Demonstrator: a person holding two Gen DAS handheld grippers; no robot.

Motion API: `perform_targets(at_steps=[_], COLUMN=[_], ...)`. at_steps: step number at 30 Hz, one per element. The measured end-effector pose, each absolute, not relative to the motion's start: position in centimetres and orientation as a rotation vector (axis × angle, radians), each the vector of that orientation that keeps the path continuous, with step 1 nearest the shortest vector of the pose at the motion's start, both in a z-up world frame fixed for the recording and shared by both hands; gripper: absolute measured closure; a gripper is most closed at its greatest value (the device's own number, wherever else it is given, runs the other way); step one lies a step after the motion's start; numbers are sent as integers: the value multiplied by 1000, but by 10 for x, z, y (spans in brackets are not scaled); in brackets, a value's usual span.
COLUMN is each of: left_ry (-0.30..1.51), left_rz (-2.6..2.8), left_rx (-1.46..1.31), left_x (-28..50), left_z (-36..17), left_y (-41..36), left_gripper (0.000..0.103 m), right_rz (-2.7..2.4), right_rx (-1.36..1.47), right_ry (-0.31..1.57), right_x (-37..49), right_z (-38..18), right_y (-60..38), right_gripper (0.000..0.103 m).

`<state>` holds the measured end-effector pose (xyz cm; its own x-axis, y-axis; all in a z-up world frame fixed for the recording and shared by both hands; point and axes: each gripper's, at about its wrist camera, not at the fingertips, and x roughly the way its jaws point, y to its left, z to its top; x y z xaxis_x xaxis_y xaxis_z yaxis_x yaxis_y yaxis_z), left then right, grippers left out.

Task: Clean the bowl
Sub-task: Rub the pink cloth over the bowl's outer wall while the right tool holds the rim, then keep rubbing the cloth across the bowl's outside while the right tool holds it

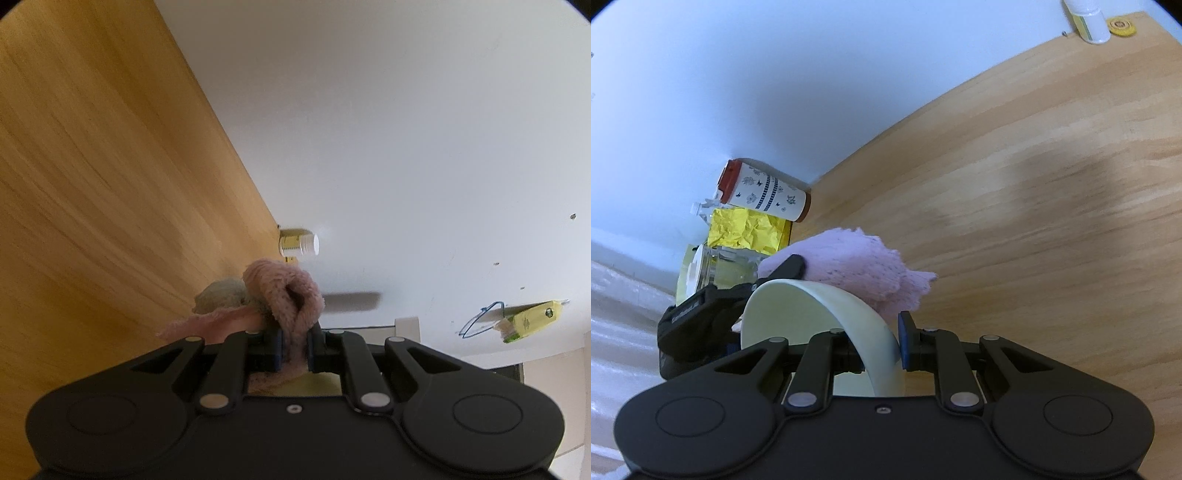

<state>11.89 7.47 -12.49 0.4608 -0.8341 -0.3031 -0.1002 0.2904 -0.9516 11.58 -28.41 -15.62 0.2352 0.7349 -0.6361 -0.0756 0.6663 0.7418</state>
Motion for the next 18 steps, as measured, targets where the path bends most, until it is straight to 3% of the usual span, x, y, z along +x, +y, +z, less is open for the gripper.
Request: perform_targets(at_steps=[18], left_ry=[1111], left_rz=[-789], left_rx=[-957], left_x=[134], left_z=[-100], left_y=[70], left_gripper=[93], right_rz=[662], right_rx=[475], right_ry=[1199], right_x=[127], right_z=[-143], right_y=[-284], right_gripper=[81])
